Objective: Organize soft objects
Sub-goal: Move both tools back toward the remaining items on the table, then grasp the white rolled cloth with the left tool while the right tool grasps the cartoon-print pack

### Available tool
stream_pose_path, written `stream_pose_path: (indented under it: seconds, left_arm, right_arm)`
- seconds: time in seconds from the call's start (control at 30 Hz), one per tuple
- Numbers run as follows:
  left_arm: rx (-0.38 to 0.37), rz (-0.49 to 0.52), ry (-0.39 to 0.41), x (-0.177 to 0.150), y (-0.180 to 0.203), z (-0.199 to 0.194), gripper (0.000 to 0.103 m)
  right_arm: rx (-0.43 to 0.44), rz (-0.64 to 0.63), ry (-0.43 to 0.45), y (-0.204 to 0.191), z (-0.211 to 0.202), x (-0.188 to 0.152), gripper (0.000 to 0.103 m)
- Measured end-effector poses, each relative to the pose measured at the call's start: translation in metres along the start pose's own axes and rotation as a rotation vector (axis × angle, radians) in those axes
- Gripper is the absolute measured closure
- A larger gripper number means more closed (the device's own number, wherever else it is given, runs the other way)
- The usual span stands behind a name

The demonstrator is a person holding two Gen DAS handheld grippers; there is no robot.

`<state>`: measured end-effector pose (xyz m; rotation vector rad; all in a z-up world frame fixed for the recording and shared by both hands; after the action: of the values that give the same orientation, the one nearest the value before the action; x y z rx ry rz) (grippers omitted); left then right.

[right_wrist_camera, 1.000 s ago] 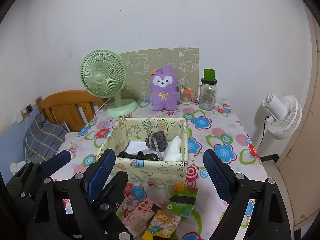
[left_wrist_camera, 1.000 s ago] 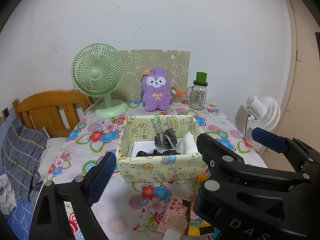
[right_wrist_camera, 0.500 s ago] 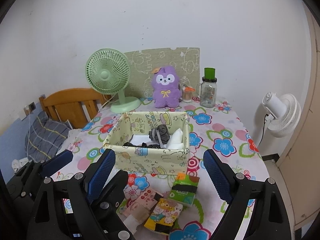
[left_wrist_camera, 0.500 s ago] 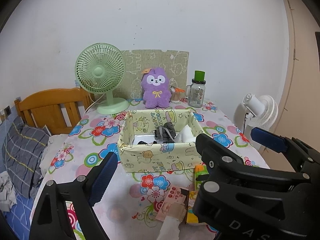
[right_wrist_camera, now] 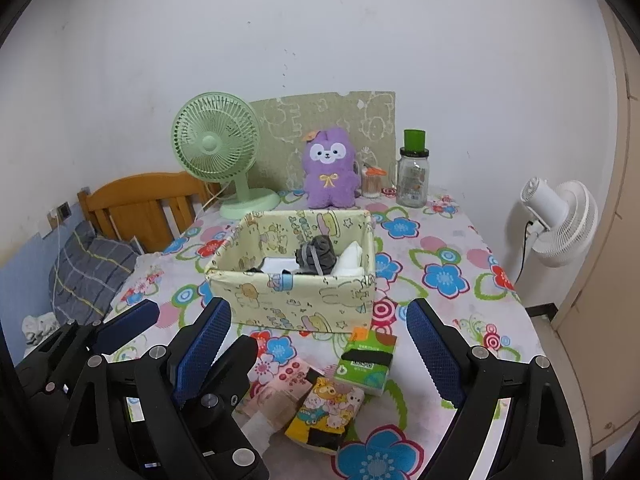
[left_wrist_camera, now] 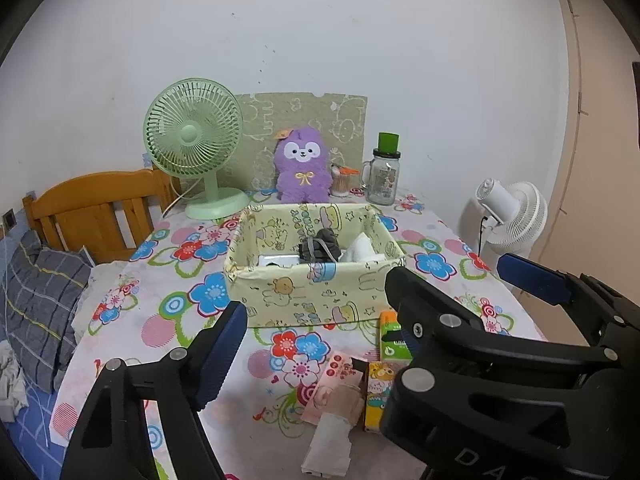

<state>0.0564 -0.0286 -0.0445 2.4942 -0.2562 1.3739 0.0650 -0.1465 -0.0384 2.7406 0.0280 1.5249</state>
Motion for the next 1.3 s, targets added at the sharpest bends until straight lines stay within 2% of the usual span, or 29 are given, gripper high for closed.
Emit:
stream_pose_path:
  seconds: [0.5,0.57,1.0,1.3]
  left_arm:
    - [-0.032,0.014,-0.056,-0.026,0.002,0.015,0.034]
    - [-0.033,0.011,-0.067,-0.029,0.001,0.018,0.038]
    - [-0.038,0.004,-0.124,-0.053,-0.006,0.030,0.045]
    - [-0.039,-0.005,-0.182,-0.070,-0.008,0.043,0.056]
  right_arm:
    - [-0.028,0.017,-0.046,0.005,0.012,-0.030,0.012]
    - [-0.029,0.019,-0.053,0.004,0.014,-0.034,0.012]
    - [-0.027,-0.010,-0.096,-0.008,0.028,-0.058,0.012]
    - [-0.041,-0.013,-0.148,-0.008,0.042,-0.075,0.012]
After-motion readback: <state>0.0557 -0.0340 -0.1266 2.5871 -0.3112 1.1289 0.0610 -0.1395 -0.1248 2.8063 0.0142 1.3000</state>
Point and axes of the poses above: each gripper's, at about its wrist camera, not at the fingertips, and z roughly the way its jaws point, y to its right, x to its top, the point moved 2 cm from there along z, roughly the way its jaws point, and after that the axes turned 14 degrees about -x, right-handed, at the moved point
